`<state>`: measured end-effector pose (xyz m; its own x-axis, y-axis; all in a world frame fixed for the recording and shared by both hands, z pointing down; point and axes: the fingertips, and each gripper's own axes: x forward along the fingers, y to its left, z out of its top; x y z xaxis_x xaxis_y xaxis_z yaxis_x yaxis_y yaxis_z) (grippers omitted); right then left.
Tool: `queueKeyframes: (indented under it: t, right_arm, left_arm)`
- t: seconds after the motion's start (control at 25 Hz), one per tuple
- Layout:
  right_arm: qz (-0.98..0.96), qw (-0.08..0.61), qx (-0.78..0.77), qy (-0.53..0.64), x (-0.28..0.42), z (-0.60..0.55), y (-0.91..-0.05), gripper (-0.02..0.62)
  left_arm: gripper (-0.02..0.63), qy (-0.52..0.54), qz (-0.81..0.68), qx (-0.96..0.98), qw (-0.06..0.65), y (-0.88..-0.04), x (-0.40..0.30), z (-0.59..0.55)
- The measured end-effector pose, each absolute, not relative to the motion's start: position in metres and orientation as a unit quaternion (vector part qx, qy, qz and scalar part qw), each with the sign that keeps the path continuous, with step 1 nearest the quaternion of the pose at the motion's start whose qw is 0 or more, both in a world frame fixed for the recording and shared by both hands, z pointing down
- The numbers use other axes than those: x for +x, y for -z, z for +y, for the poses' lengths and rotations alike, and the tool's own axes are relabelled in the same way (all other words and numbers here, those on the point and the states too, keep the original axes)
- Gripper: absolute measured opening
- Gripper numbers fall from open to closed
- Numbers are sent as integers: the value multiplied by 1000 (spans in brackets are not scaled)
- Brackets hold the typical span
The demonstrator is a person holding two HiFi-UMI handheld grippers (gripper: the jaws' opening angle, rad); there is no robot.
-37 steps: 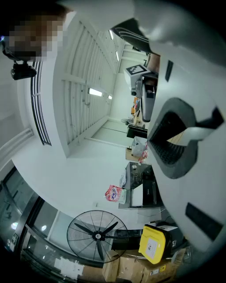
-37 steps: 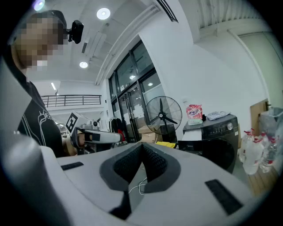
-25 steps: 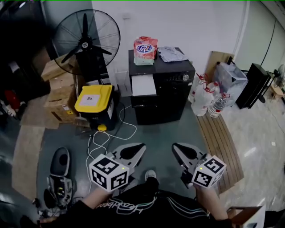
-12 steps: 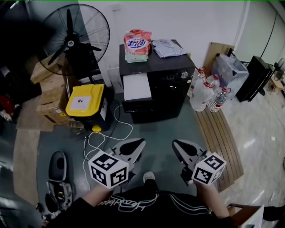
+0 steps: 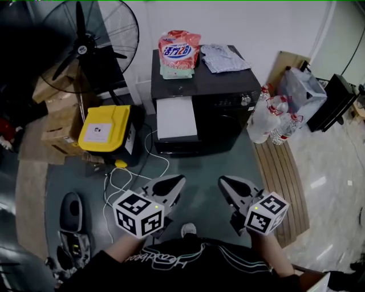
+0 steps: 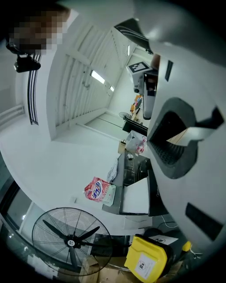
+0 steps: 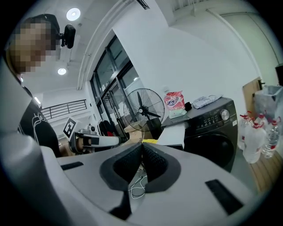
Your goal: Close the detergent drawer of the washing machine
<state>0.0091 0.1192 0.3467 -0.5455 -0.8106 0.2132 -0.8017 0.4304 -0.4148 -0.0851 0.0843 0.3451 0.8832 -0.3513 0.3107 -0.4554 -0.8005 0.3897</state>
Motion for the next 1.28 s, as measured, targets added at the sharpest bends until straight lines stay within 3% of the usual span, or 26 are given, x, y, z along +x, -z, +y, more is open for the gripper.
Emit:
queueKeyframes:
  t: [1.28]
  right_arm:
    - [864, -14, -429, 262, 35, 1, -384, 27]
  left_arm:
    - [21, -151, -326, 903, 238, -431, -84, -31]
